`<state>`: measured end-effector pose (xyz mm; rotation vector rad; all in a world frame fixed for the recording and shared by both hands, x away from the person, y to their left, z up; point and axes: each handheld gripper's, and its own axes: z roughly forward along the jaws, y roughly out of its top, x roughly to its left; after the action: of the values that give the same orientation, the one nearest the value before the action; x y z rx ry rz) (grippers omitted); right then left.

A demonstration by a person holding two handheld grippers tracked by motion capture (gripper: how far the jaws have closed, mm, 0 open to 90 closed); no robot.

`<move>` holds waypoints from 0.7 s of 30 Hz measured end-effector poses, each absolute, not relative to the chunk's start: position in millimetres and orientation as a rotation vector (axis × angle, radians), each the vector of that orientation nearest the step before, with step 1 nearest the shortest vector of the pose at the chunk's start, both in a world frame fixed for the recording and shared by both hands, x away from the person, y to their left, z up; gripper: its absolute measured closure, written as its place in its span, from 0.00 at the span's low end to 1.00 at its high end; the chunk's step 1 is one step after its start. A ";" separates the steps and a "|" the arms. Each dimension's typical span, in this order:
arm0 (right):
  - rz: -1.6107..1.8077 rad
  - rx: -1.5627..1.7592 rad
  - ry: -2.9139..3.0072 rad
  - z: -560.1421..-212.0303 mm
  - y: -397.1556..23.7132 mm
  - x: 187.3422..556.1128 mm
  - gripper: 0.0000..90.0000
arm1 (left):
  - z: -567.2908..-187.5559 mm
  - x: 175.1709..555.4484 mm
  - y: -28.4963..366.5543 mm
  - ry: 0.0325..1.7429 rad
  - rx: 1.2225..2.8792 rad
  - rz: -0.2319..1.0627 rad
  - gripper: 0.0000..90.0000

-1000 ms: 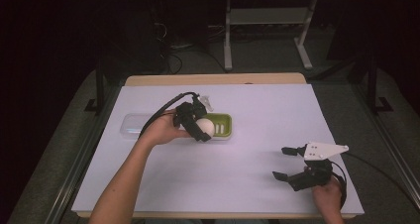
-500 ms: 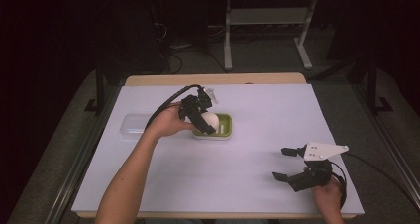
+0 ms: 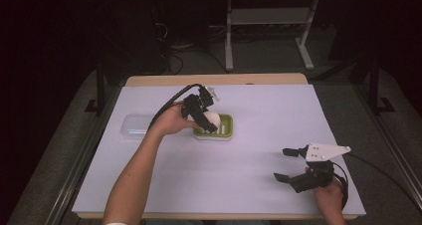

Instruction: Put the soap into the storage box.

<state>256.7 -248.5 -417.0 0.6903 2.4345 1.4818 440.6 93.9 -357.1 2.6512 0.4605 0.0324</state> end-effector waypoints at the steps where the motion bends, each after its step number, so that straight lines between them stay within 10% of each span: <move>1: 1.482 0.693 2.437 -417.1 -248.4 256.8 0.14 | -357.6 441.6 94.0 0.465 2.652 0.032 0.28; 21: 1.489 0.671 2.434 -416.2 -248.3 256.2 0.14 | -377.7 455.7 85.8 0.530 2.633 0.021 0.28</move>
<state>256.2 -248.3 -416.2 0.6709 2.4335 1.4894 455.7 85.8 -377.7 2.6326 0.5299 0.0212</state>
